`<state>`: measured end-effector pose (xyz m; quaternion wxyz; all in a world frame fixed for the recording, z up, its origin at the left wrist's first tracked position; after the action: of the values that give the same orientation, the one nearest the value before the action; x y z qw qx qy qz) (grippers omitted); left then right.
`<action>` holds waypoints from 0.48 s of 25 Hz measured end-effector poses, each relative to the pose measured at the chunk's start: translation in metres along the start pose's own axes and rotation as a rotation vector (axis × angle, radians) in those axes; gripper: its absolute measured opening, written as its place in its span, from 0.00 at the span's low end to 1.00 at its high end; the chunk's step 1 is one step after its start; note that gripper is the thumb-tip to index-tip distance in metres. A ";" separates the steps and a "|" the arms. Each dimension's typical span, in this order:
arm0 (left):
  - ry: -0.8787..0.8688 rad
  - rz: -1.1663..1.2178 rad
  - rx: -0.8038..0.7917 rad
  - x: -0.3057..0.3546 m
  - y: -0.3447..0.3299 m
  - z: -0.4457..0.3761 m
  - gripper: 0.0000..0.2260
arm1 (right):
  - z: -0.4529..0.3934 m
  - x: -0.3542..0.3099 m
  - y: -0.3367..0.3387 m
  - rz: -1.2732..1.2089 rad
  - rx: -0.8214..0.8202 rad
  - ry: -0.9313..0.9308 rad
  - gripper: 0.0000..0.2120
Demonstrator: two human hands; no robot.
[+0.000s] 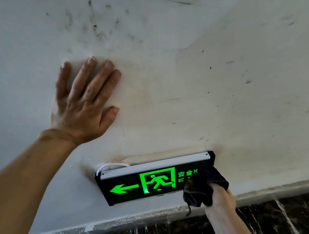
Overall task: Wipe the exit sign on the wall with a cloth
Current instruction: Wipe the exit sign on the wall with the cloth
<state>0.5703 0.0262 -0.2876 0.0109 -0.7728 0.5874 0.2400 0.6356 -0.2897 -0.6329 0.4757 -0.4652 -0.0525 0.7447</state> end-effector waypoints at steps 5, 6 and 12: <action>0.045 0.067 -0.072 0.005 0.004 -0.001 0.32 | 0.048 0.007 -0.036 0.195 -0.206 0.002 0.11; 0.058 0.076 -0.100 0.005 0.004 0.000 0.32 | 0.057 0.000 -0.039 0.206 -0.277 0.006 0.11; 0.170 0.257 -0.267 0.035 0.030 0.003 0.31 | 0.117 -0.029 -0.072 0.274 -0.613 0.110 0.12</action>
<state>0.5487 -0.0139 -0.2955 -0.1721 -0.7035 0.6429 0.2491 0.6001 -0.2297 -0.5112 0.2112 -0.6288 -0.1853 0.7251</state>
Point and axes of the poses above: each hand's wrist, its own z-axis away from the middle knuckle, its own y-axis out of the back of the hand, x = y × z, the point moved 9 cm from there along -z, towards the middle knuckle, and after that the axes turned 13 degrees about y, right-handed, at the moved point
